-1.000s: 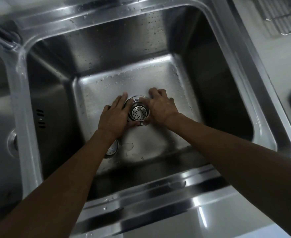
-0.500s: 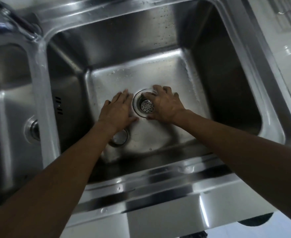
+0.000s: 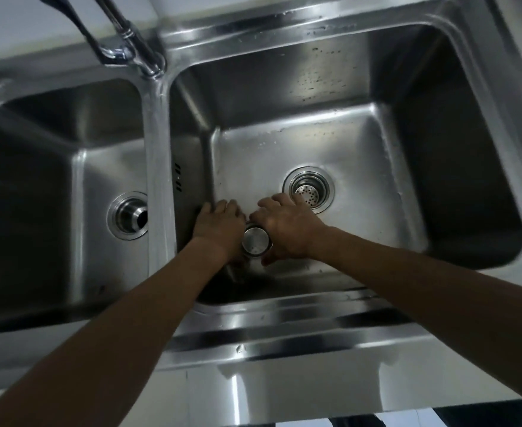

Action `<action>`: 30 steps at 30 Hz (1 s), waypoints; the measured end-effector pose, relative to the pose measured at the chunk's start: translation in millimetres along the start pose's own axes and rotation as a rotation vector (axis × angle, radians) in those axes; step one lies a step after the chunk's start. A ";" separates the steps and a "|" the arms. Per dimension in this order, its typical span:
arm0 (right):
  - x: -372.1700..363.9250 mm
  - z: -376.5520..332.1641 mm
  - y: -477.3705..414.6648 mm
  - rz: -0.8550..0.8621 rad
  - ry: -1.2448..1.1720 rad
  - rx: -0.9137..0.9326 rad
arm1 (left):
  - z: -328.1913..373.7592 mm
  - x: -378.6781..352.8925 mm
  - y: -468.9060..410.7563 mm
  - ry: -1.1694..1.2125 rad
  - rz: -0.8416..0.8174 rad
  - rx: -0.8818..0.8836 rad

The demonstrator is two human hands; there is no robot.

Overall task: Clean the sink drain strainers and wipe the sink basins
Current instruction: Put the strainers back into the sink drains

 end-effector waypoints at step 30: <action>228.3 -68.2 64.6 0.455 0.150 -0.009 | -129.3 103.0 172.2 0.492 0.756 0.061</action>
Point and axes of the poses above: each hand's wrist, its own y-axis away from the middle knuckle, its own x-axis out of the back of the hand, z = x × y, the point moved 9 cm from there along -y, towards the middle knuckle, and after that the axes turned 11 degrees about -z, right-handed, at the moved point
